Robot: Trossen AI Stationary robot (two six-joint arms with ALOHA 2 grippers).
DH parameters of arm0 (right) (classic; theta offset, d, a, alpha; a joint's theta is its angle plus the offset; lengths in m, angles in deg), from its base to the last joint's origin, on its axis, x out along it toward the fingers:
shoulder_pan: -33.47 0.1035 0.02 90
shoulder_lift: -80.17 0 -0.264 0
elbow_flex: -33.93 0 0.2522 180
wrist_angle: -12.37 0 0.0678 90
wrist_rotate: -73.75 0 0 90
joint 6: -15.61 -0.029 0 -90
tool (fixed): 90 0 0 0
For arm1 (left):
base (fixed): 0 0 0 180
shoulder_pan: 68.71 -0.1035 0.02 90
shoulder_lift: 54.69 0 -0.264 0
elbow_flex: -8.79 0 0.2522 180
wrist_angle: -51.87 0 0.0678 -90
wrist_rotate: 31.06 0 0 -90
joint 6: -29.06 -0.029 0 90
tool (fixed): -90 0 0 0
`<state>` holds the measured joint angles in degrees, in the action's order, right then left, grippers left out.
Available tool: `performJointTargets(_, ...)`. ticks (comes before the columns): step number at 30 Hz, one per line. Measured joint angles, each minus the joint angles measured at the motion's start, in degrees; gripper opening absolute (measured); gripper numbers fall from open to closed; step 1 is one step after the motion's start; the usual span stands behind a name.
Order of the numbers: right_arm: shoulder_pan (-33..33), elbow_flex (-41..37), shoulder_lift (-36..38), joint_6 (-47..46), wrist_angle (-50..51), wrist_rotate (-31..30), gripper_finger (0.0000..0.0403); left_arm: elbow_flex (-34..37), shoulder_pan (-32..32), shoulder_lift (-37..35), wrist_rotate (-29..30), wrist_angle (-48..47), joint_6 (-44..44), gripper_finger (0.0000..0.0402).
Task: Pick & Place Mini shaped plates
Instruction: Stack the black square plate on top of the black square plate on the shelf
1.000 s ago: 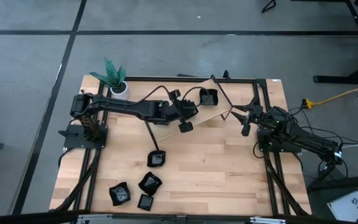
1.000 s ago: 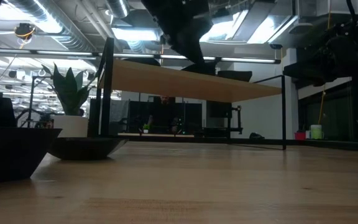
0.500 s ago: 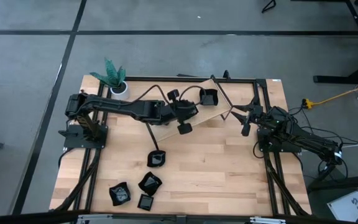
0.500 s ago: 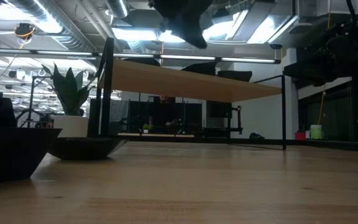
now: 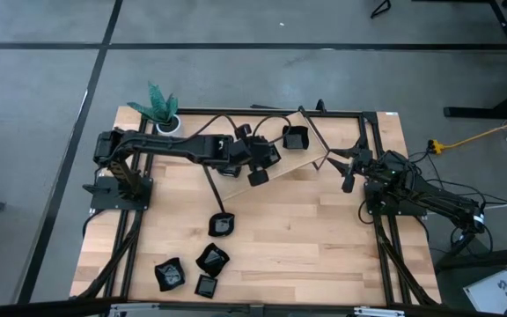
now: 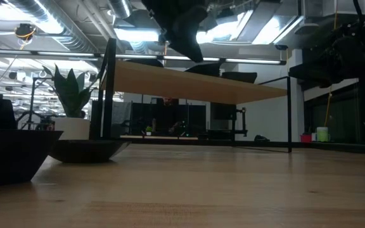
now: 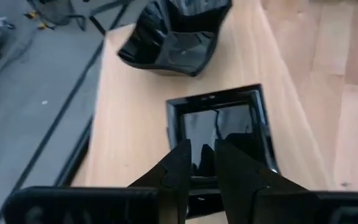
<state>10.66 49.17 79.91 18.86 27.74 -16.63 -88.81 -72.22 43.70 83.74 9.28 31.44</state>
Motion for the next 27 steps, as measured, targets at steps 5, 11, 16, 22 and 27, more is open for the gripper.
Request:
performJointTargets(5, 0.0, 0.0, 0.0, 0.0, 0.0, 0.0, 0.0154, 0.0, -0.7, 1.0, -2.9, 0.1, 0.4, 0.0065)
performJointTargets(11, 0.0, 0.0, 0.0, 0.0, 0.0, 0.0, 0.0154, 0.0, -0.8, 1.7, -3.0, -1.8, 0.4, 0.0065)
performJointTargets(16, 0.0, 0.0, 0.0, 0.0, 0.0, 0.0, 0.0154, 0.0, -0.7, 1.7, -3.4, -3.0, 1.6, 0.0065)
performJointTargets(22, 0.0, 0.0, 0.0, 0.0, 0.0, 0.0, 0.0154, 0.0, -0.3, 1.7, -3.4, -2.8, 1.5, 0.0065)
performJointTargets(27, 0.0, 0.0, 0.0, 0.0, 0.0, 0.0, 0.0154, 0.0, -0.3, 1.5, -3.5, -3.6, 1.5, 0.0065)
